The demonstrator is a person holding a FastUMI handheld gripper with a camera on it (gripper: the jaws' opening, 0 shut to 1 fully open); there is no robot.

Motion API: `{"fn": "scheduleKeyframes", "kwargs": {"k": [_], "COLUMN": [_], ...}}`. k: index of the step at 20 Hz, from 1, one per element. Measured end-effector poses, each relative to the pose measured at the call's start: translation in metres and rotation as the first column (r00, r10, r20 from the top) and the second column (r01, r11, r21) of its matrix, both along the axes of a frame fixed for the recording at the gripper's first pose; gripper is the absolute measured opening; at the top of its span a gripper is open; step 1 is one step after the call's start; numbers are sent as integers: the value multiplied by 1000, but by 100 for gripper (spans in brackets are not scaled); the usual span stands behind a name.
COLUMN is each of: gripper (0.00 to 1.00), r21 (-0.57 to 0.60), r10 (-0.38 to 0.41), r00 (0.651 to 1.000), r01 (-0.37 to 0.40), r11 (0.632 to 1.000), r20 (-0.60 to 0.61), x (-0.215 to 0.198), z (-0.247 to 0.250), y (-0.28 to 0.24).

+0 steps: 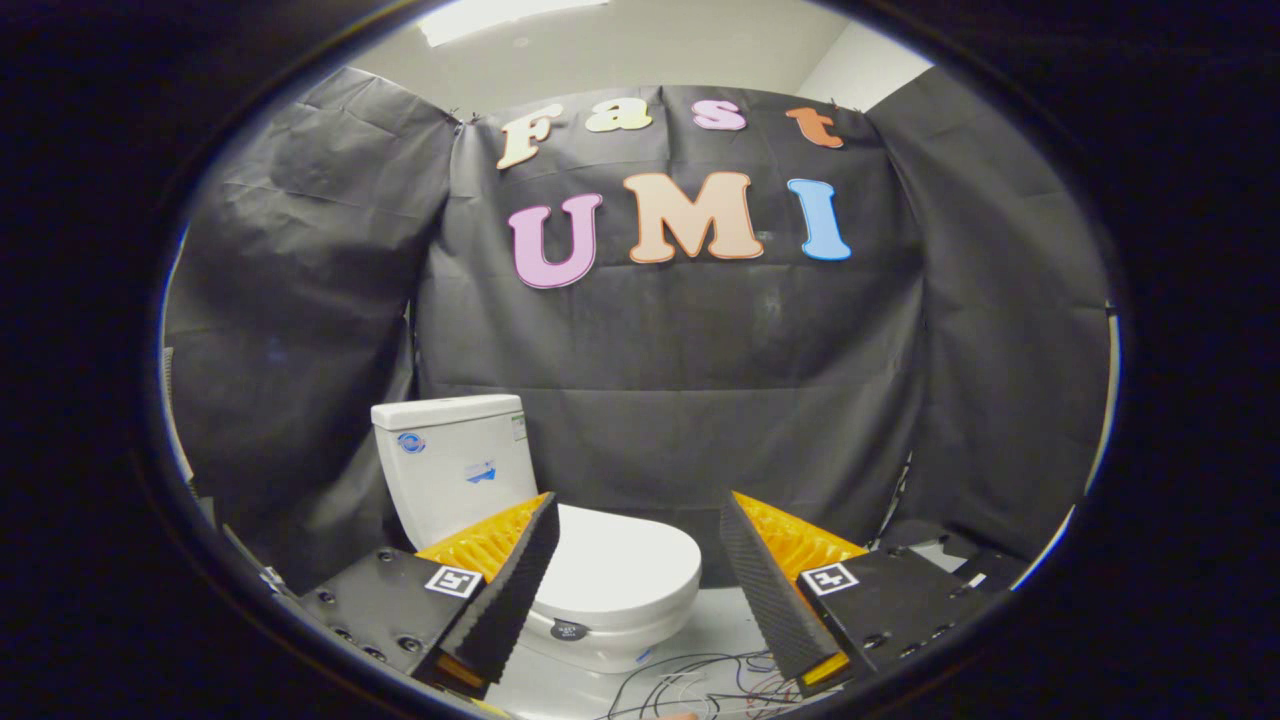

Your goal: Open the toilet lid.

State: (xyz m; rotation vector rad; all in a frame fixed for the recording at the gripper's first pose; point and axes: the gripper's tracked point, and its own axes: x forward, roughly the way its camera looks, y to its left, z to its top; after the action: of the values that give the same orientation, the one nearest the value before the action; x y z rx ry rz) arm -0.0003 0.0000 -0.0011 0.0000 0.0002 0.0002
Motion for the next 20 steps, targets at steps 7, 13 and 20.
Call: {"fn": "scheduleKeyframes", "kwargs": {"k": [7,13,20], "gripper": [99,99,99], "r21": [0,-4,-8], "r10": [-1,-1,14], "r00": [1000,1000,999], "r01": [1,1,-14], "r11": [1000,1000,1000], "r20": [0,-9,-33], "x": [0,19,52], "z": [1,0,-6], "y": [0,2,6]}}
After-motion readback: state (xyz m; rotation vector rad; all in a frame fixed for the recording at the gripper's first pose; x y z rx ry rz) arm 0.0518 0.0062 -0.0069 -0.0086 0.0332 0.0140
